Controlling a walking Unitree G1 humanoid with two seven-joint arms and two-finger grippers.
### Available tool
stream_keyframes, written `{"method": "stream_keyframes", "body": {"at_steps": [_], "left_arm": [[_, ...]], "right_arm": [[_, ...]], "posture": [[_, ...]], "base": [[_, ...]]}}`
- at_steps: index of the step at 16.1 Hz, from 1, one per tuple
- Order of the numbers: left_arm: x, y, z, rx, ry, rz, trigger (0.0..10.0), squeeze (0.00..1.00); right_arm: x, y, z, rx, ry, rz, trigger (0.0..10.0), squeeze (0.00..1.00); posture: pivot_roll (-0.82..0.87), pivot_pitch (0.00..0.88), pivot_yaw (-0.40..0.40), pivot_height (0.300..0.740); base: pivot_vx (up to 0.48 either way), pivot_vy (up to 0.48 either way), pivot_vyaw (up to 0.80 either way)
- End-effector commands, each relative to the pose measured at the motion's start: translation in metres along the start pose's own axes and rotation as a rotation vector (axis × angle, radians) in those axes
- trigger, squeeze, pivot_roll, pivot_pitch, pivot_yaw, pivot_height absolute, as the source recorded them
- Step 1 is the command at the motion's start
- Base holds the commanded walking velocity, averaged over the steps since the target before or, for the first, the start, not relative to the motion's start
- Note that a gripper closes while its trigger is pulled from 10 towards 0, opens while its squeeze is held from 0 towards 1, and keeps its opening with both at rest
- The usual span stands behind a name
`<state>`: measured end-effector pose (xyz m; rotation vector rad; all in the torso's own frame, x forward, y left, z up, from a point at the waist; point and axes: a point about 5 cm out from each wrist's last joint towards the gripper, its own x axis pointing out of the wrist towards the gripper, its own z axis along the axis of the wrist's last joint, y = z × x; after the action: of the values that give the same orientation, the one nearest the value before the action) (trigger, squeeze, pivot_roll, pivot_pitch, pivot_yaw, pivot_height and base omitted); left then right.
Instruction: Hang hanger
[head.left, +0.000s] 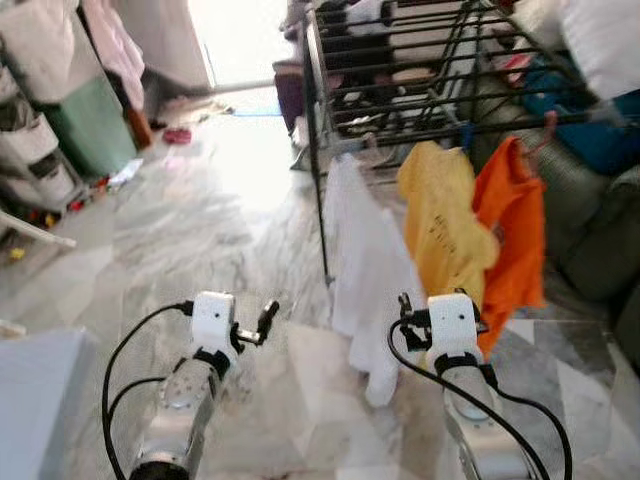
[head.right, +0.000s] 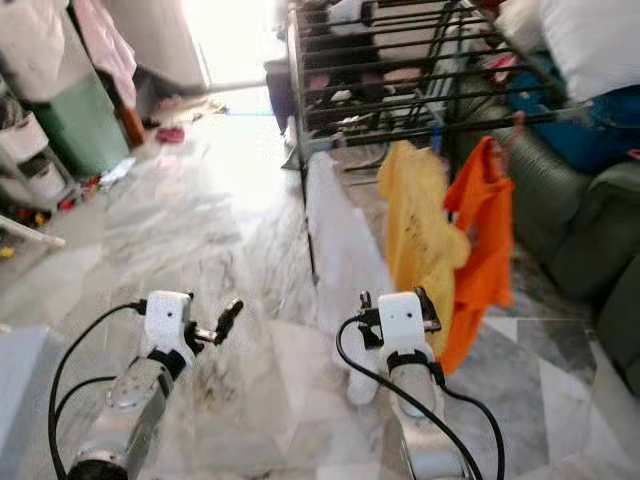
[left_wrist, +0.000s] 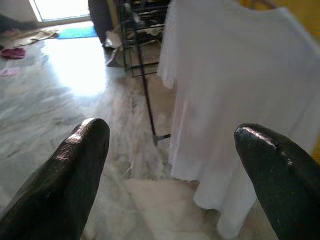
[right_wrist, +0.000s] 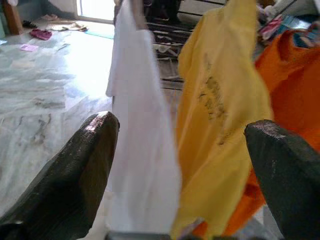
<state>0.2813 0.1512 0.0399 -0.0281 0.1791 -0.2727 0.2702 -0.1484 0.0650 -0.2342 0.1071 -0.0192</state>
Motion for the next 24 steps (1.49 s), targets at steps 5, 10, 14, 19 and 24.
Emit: {"method": "stream_keyframes", "body": {"at_steps": [5,10,14,19,24], "left_arm": [[0.0023,0.0005,0.0044,0.002,-0.001,-0.011,10.0,0.00],[0.0035,0.0001,0.0047,0.005,0.000,-0.021,10.0,0.00],[0.0043,-0.0020,0.0075,-0.014,-0.015,-0.042,10.0,0.00],[0.0027,-0.0061,0.0073,-0.031,-0.026,-0.063,10.0,0.00],[0.0014,-0.0071,0.0054,-0.034,-0.019,-0.072,10.0,0.00]], "right_arm": [[0.0010,-0.0027,0.0004,-0.006,-0.001,-0.021,10.0,0.00],[0.0012,-0.0016,-0.0013,-0.005,0.003,-0.025,10.0,0.00],[0.0021,-0.0041,-0.0013,-0.008,0.001,-0.032,10.0,0.00],[0.0020,-0.0030,-0.0016,-0.010,0.006,-0.026,10.0,0.00],[0.0023,-0.0030,-0.0019,-0.014,0.007,-0.025,10.0,0.00]], "posture": [[-0.22,0.000,0.114,0.740],[-0.22,0.000,0.121,0.740],[-0.22,0.000,0.120,0.740],[-0.22,0.000,0.114,0.740],[-0.22,0.000,0.113,0.740]], "base": [[0.000,-0.364,0.00],[0.000,0.000,0.00],[0.000,0.000,0.00],[0.148,0.000,-0.24],[0.269,0.000,-0.38]]}}
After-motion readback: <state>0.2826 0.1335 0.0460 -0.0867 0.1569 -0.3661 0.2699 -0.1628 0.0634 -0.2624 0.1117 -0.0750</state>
